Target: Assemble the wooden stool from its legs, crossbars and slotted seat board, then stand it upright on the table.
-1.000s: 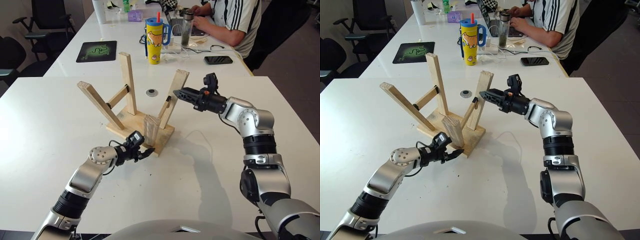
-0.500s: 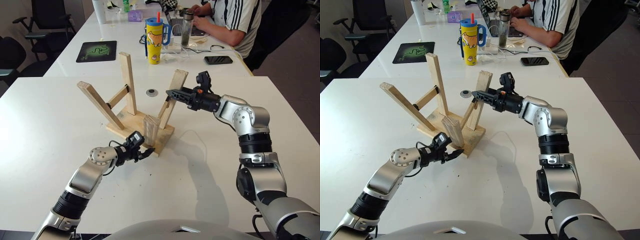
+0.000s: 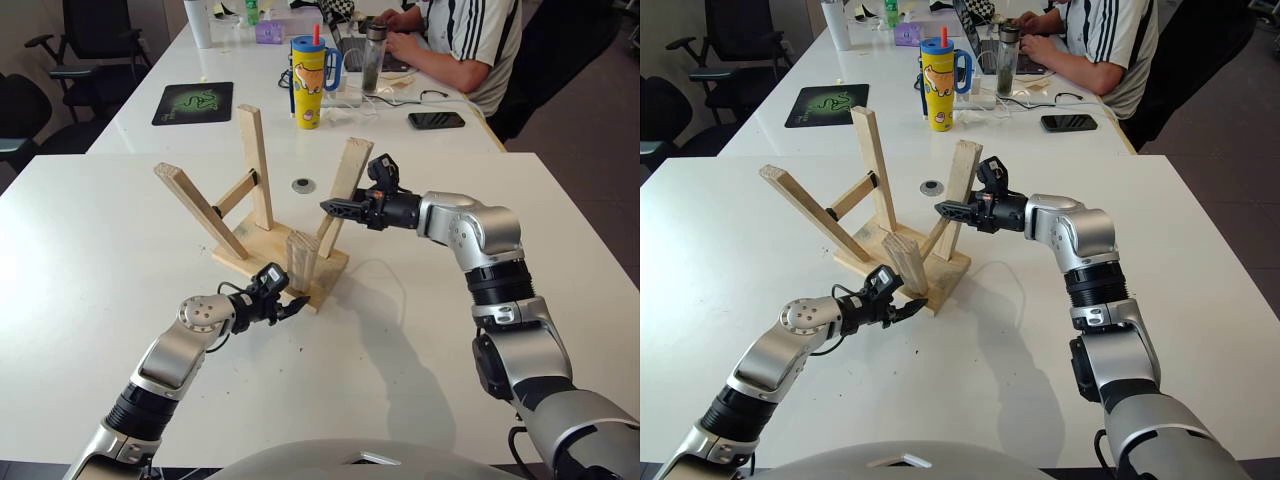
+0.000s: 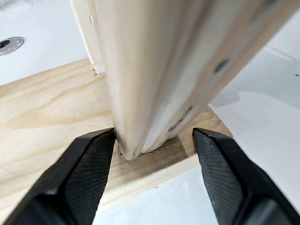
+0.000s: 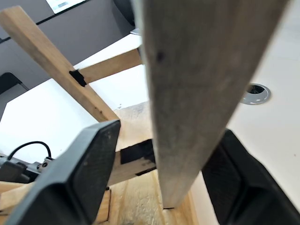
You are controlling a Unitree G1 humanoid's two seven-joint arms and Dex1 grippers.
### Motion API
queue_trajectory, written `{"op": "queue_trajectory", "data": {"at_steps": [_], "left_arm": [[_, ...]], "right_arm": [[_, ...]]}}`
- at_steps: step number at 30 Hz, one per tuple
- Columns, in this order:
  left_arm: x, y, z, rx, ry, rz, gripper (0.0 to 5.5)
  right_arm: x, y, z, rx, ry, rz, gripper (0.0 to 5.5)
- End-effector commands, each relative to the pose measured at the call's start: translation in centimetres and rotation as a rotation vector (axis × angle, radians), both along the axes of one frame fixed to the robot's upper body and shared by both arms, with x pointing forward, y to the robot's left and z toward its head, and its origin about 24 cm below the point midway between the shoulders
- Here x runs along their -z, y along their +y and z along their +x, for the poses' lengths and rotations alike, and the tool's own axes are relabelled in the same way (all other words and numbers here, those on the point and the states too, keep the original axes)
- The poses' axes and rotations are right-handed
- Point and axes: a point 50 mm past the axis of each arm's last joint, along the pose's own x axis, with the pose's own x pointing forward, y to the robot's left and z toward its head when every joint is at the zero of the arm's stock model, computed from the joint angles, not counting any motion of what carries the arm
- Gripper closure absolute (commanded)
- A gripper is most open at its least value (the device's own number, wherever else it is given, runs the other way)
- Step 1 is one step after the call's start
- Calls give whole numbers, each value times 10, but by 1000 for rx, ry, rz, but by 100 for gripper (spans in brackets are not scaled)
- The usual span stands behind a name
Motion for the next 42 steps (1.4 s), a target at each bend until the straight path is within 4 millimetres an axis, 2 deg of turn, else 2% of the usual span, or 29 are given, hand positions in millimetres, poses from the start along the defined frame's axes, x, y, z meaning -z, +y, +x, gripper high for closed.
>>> {"op": "queue_trajectory", "data": {"at_steps": [1, 6, 10, 12, 15, 22, 29, 34, 42], "left_arm": [[22, 5, -12, -20, 104, 61, 251], [22, 4, -12, -25, 105, 58, 251], [22, 5, -13, -27, 106, 57, 251], [22, 5, -12, -27, 106, 58, 251], [22, 6, -12, -32, 105, 59, 251], [17, 10, -4, -67, 82, 46, 251], [8, 14, 5, -101, 58, 18, 251], [3, 13, 10, -121, 35, 4, 251], [-6, 19, 19, -173, -1, 7, 251]], "right_arm": [[26, -15, -7, 73, 121, -99, 267], [38, -16, -9, 110, 155, -75, 267], [48, -16, -10, 133, 140, -57, 314], [42, -13, -11, 112, 103, -5, 339], [32, -10, -12, 94, 63, 40, 347], [37, -14, -19, 53, -39, -82, 352], [57, -15, -33, 46, -214, -222, 352], [65, -10, -42, 55, -207, -222, 399], [43, 5, -62, 28, -178, -162, 409]]}}
